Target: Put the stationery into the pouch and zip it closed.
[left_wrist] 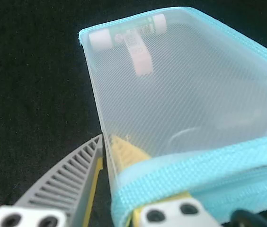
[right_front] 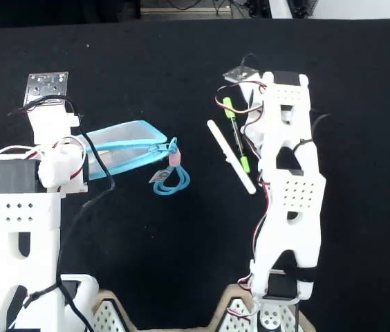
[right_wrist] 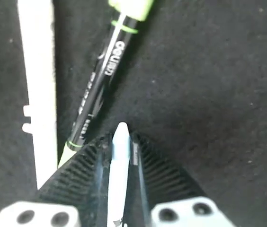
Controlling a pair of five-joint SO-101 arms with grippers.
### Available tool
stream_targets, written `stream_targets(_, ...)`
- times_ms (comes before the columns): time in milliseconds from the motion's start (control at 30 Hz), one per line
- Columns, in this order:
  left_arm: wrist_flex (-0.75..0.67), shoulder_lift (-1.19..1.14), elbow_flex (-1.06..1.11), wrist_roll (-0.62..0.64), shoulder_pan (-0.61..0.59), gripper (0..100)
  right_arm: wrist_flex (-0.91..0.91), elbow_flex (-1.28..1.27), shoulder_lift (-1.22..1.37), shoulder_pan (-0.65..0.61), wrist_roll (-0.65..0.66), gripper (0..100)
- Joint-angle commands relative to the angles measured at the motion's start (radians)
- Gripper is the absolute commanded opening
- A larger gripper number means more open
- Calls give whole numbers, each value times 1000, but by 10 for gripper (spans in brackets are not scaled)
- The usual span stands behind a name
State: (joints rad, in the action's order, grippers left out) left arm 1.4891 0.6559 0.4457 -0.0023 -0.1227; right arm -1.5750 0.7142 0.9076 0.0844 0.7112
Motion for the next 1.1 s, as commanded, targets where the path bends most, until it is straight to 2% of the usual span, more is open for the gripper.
stream_targets(0, -8, -8, 28, 3, 1, 30, -28, 25, -97, 3, 26, 155)
stream_targets(67, -8, -8, 28, 3, 1, 30, -40, 25, -97, 2, 25, 185)
stream_targets(267, -8, -8, 28, 3, 1, 30, -78, 4, -96, 6, 31, 159)
stream_targets(433, -6, -8, 28, 3, 1, 30, -20, -54, -96, 8, 31, 158)
stream_targets(500, -5, -8, 28, 3, 1, 30, 18, -85, -96, 8, 31, 124)
stream_targets(567, -5, -8, 28, 3, 1, 30, 35, -97, -102, 8, 26, 29)
stream_targets(600, -5, -8, 28, 3, 1, 30, 29, -94, -105, 8, 25, 5)
stream_targets(800, -6, -8, 28, 3, 1, 30, -71, -18, -197, 17, -49, 11)
stream_targets(1067, -6, -8, 28, 3, 1, 30, -183, -18, -389, 11, -72, 11)
